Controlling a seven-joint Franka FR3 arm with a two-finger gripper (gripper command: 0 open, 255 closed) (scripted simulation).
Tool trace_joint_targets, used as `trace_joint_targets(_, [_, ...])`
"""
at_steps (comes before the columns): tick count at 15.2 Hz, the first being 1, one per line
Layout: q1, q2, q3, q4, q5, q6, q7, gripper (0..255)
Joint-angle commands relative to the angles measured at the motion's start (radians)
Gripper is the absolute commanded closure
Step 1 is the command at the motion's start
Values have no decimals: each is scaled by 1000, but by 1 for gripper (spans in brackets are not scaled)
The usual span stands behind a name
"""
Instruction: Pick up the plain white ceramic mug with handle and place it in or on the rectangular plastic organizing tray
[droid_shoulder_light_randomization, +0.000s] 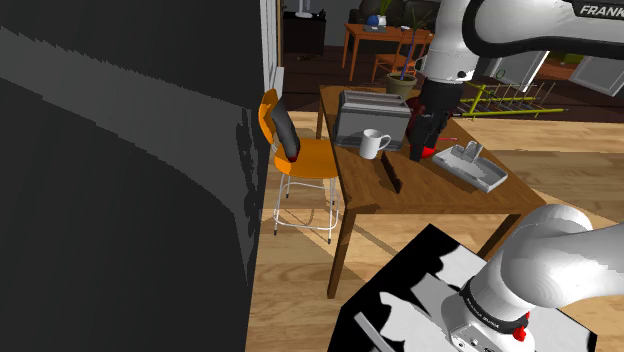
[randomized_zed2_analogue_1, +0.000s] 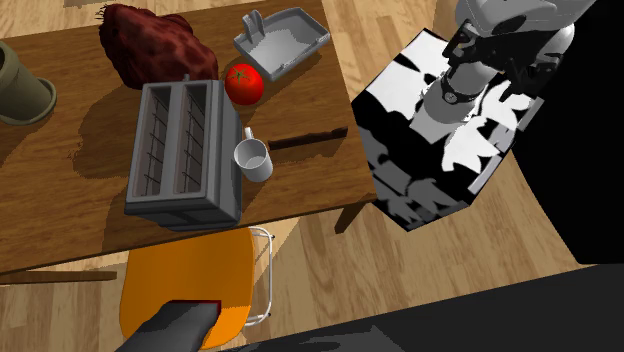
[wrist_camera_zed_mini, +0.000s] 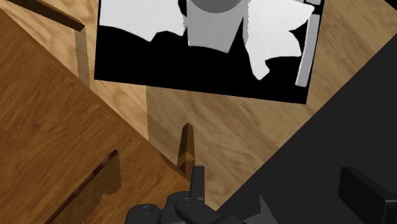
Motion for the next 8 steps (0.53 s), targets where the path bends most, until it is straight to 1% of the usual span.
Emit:
trace_joint_targets(1, [0,0,0,0,0,0,0,0])
trace_joint_targets(8, [-35,163,-88,1,-73,192,-124,0])
